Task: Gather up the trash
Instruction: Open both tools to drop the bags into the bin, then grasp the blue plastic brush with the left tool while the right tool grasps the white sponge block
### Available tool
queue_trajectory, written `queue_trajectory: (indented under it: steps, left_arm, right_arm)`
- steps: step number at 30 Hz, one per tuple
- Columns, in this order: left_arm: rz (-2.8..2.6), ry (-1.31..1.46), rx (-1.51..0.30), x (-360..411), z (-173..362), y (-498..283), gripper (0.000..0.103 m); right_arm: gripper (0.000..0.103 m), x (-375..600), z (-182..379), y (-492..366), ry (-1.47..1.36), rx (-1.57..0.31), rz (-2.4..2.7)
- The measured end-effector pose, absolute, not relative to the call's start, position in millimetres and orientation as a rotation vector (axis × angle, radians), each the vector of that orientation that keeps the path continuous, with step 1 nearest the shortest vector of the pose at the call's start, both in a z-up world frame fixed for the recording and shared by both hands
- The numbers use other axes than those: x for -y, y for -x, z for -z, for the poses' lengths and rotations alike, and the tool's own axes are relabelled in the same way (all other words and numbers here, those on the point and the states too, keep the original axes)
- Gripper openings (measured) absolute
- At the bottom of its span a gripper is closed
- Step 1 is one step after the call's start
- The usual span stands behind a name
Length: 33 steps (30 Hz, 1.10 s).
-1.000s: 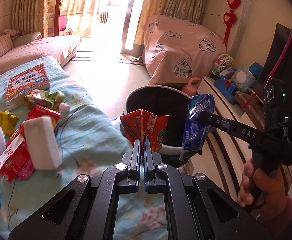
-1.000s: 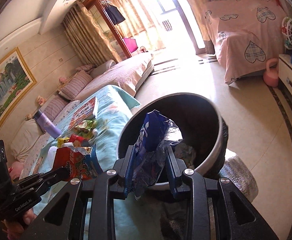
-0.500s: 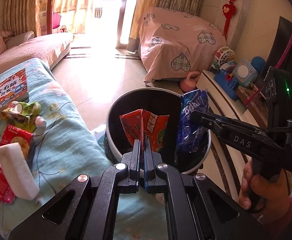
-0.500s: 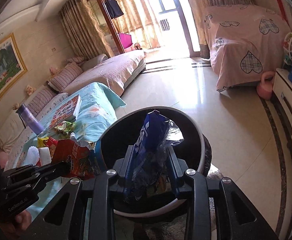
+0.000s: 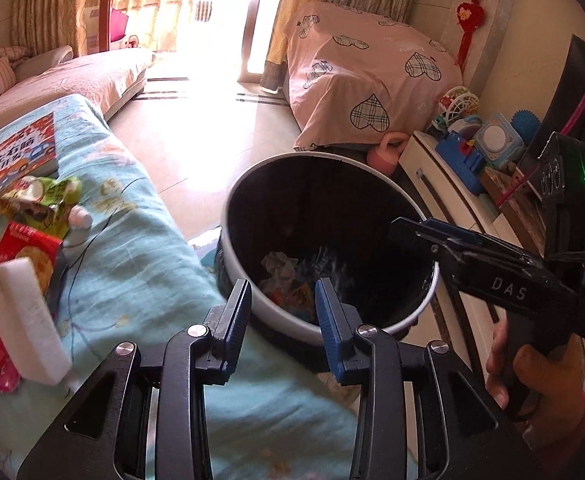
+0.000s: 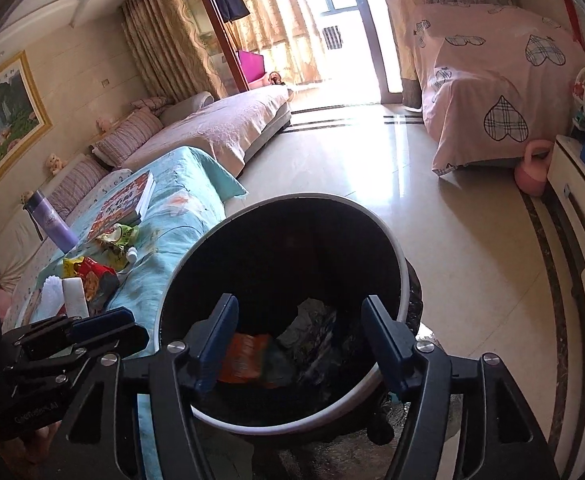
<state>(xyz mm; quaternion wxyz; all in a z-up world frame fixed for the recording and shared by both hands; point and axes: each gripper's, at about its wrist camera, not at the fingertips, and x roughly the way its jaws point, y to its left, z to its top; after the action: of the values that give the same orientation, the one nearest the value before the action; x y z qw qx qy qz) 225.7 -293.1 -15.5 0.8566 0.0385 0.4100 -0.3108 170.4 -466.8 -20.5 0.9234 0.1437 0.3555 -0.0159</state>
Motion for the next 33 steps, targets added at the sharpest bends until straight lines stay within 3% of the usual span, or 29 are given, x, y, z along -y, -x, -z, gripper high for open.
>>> queue_trajectory:
  steps: [2,6,11,33]
  left_arm:
    - [0.636,-0.069,-0.857,280,17,-219,0.041]
    - [0.598,-0.026,-0.861,248,19,-207,0.042]
    - [0.535,0.018,-0.864,203,22,-193,0.042]
    - [0.195,0.201,-0.878,25,39,-152,0.050]
  right_arm:
    - [0.074,463,19,-164,-0.306,-0.720,0.020]
    - [0.093,449,14,-152,-0.330,-0.707,-0.007]
    - [0.099,420,11,-137,-0.380,-0.703,-0.071]
    - [0.102,251,36,-142,-0.246,-0.753,-0.334]
